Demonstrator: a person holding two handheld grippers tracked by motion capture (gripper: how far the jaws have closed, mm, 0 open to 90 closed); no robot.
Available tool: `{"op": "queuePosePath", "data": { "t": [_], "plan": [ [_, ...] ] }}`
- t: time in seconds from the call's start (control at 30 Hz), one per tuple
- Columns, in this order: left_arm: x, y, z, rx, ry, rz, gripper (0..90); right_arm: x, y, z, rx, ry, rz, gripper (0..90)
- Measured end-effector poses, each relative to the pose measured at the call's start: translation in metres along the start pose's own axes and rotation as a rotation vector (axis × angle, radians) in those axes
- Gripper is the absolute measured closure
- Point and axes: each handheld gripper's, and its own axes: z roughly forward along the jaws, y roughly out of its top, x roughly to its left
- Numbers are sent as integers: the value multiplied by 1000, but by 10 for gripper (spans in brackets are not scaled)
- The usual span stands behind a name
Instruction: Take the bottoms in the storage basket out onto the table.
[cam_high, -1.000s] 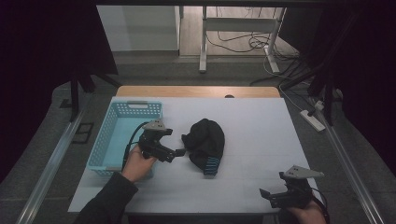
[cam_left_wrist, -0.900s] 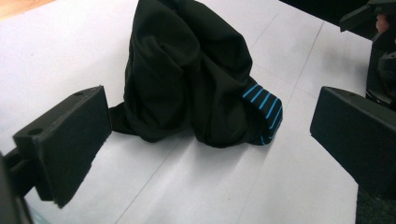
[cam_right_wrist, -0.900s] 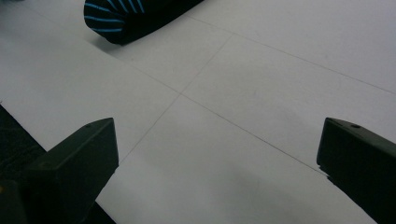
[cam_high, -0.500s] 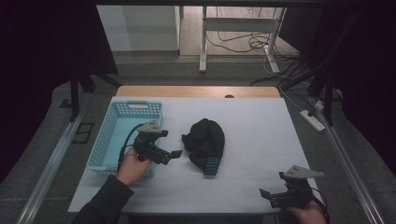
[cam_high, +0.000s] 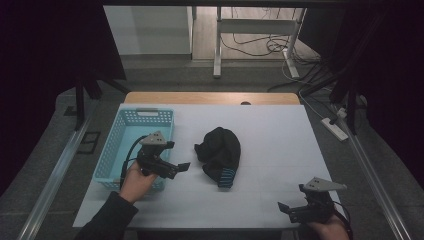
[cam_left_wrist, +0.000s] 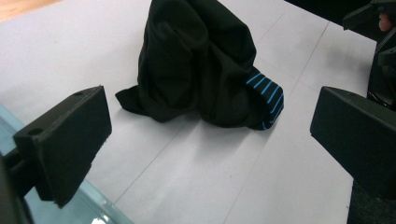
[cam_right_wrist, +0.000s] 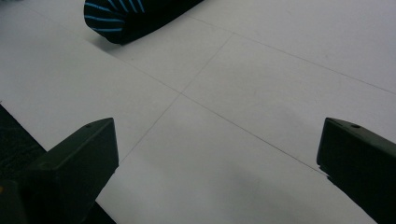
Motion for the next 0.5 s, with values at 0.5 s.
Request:
{"op": "queuePosePath", "data": {
  "t": [0.5],
  "plan": [
    [3,-16,-14,-14,30,-37,0,0,0,0,1,0,-1,0]
  ]
}}
